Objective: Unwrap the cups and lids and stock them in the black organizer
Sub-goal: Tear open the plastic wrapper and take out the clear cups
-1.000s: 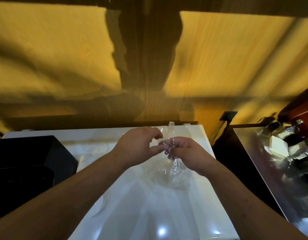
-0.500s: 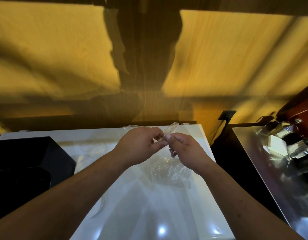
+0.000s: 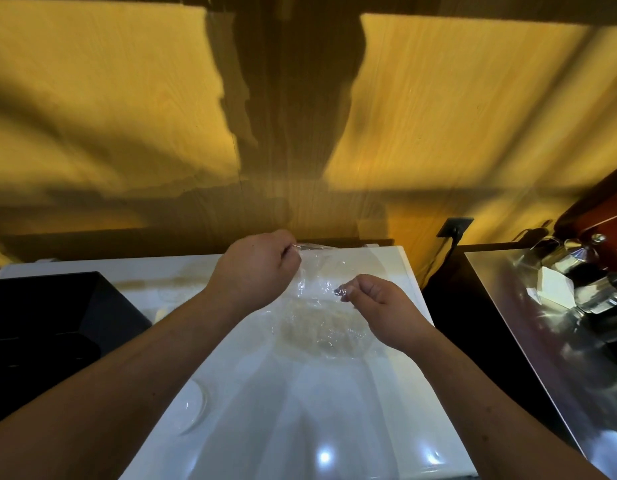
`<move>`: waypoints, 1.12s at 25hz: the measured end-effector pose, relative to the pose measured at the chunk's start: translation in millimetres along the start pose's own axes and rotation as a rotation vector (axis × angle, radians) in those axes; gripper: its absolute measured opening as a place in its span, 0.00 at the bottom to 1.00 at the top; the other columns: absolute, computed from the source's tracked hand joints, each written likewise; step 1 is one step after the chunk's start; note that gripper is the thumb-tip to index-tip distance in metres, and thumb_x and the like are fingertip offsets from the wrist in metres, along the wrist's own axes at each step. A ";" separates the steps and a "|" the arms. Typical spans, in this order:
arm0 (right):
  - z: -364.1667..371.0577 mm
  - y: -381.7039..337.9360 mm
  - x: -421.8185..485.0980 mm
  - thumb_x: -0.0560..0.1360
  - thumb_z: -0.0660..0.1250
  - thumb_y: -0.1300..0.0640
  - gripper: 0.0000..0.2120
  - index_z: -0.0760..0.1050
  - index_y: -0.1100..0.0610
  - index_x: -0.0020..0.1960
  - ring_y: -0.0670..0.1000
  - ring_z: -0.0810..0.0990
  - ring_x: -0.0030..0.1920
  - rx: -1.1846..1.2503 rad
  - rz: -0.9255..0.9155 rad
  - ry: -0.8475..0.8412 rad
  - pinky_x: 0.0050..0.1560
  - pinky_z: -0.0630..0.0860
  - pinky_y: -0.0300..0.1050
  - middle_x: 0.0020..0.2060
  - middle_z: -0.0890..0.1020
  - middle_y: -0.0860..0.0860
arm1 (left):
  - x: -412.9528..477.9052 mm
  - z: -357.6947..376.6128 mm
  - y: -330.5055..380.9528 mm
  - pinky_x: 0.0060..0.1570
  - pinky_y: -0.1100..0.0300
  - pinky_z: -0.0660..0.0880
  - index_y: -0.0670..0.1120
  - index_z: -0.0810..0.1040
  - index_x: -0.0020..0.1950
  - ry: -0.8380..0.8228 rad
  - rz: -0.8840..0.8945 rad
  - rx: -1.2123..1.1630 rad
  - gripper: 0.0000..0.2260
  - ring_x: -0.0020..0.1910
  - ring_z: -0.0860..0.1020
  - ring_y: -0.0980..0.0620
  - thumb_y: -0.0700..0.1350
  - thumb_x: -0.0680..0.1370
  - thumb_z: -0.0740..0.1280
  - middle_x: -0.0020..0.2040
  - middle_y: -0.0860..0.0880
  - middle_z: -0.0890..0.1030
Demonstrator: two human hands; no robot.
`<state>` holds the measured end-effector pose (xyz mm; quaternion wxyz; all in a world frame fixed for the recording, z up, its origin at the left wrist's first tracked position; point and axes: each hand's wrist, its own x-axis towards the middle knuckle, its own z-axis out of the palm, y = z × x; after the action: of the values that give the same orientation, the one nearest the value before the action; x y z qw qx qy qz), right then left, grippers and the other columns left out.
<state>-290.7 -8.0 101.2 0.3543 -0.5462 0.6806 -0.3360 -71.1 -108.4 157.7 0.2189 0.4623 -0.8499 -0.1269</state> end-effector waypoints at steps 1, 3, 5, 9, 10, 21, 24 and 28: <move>0.9 0.2 -1.1 0.82 0.63 0.45 0.11 0.82 0.43 0.45 0.36 0.82 0.52 0.052 0.007 0.008 0.54 0.79 0.47 0.49 0.87 0.36 | 2.3 0.5 -2.5 0.33 0.51 0.75 0.50 0.77 0.43 0.018 -0.079 -0.083 0.09 0.33 0.77 0.49 0.51 0.81 0.63 0.33 0.50 0.79; 2.9 -5.3 -1.5 0.79 0.61 0.43 0.12 0.80 0.40 0.41 0.36 0.84 0.51 0.167 0.011 0.005 0.53 0.76 0.47 0.48 0.87 0.34 | -0.5 3.8 -5.2 0.36 0.55 0.77 0.54 0.77 0.46 0.013 -0.209 -0.356 0.08 0.38 0.79 0.56 0.58 0.76 0.65 0.40 0.54 0.82; 3.2 -10.7 2.0 0.79 0.60 0.45 0.13 0.80 0.40 0.40 0.41 0.86 0.53 0.277 0.018 -0.015 0.56 0.77 0.50 0.51 0.88 0.39 | -16.0 8.6 -7.2 0.47 0.63 0.74 0.59 0.75 0.56 -0.003 -0.099 -0.315 0.17 0.51 0.77 0.62 0.66 0.72 0.68 0.54 0.59 0.80; -1.2 -14.1 5.9 0.81 0.59 0.48 0.14 0.80 0.47 0.43 0.49 0.87 0.54 0.351 0.011 -0.064 0.62 0.77 0.55 0.51 0.90 0.48 | -29.1 26.8 -17.5 0.64 0.48 0.73 0.47 0.78 0.65 0.172 0.138 0.054 0.26 0.64 0.75 0.45 0.62 0.73 0.74 0.64 0.47 0.81; -2.7 -13.7 5.6 0.80 0.58 0.48 0.14 0.80 0.47 0.42 0.50 0.87 0.55 0.362 0.013 -0.078 0.63 0.77 0.55 0.51 0.90 0.49 | -24.7 26.9 -18.8 0.64 0.45 0.75 0.44 0.82 0.61 0.205 0.165 0.043 0.20 0.62 0.78 0.42 0.56 0.76 0.75 0.61 0.45 0.83; 22.9 7.9 8.1 0.75 0.71 0.49 0.03 0.82 0.42 0.43 0.43 0.83 0.41 -0.070 0.059 -0.005 0.41 0.78 0.45 0.38 0.86 0.39 | 13.7 -11.3 3.7 0.35 0.59 0.67 0.53 0.82 0.56 -0.173 0.071 0.146 0.06 0.41 0.76 0.53 0.46 0.82 0.65 0.42 0.55 0.79; 14.8 8.9 12.7 0.72 0.70 0.44 0.05 0.84 0.40 0.46 0.45 0.84 0.43 0.103 0.136 0.015 0.46 0.80 0.47 0.40 0.87 0.40 | 14.8 -18.7 -0.1 0.36 0.57 0.67 0.50 0.82 0.52 -0.049 0.187 0.214 0.06 0.40 0.76 0.50 0.48 0.81 0.66 0.40 0.54 0.78; 9.9 0.5 20.3 0.66 0.72 0.40 0.14 0.86 0.43 0.49 0.51 0.86 0.52 0.362 0.159 -0.008 0.57 0.82 0.50 0.47 0.89 0.46 | -6.4 -2.8 -12.8 0.50 0.51 0.76 0.51 0.78 0.60 -0.025 0.103 0.064 0.20 0.55 0.78 0.50 0.65 0.78 0.65 0.55 0.52 0.81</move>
<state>-285.7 -28.6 93.3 0.4746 -0.4196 0.6487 -0.4218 -57.4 -110.0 153.2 0.1995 0.4231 -0.8788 -0.0943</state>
